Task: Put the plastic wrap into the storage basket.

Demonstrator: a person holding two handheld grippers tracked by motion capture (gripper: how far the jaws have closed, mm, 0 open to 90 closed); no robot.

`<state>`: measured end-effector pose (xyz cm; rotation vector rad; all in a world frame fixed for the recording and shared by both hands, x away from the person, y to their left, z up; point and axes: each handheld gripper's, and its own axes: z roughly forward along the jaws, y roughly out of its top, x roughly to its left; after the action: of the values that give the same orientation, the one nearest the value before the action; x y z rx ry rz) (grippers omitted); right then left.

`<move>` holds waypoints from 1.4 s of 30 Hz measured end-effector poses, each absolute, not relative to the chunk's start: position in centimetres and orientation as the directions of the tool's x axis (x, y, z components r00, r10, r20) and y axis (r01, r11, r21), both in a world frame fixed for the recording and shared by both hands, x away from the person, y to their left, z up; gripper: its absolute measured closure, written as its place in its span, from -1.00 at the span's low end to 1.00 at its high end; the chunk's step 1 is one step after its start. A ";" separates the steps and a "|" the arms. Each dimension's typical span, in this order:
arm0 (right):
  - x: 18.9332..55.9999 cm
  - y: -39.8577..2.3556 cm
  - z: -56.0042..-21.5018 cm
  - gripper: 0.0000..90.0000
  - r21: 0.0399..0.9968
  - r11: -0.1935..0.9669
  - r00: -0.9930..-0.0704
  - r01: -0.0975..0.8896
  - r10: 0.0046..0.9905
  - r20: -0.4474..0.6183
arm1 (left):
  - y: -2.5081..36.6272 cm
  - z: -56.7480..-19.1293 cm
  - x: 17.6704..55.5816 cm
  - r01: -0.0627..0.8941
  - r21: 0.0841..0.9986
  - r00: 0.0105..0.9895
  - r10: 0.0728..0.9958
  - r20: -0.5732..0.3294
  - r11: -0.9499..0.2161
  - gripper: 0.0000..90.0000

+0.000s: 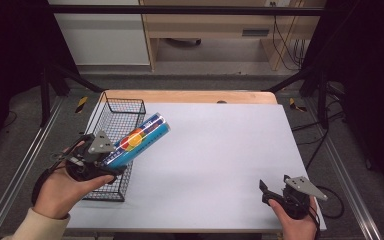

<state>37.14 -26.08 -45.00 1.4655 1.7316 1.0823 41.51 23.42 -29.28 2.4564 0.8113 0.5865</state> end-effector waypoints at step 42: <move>36.8 -25.1 -44.7 -0.63 0.890 0.106 -0.216 0.443 0.976 -0.009 | 25.0 -31.5 41.7 0.516 0.536 0.662 0.708 0.244 -0.668 -0.29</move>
<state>36.82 -25.13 -44.66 1.3929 1.7439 1.0576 41.68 25.01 -31.52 2.4550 0.9582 0.6158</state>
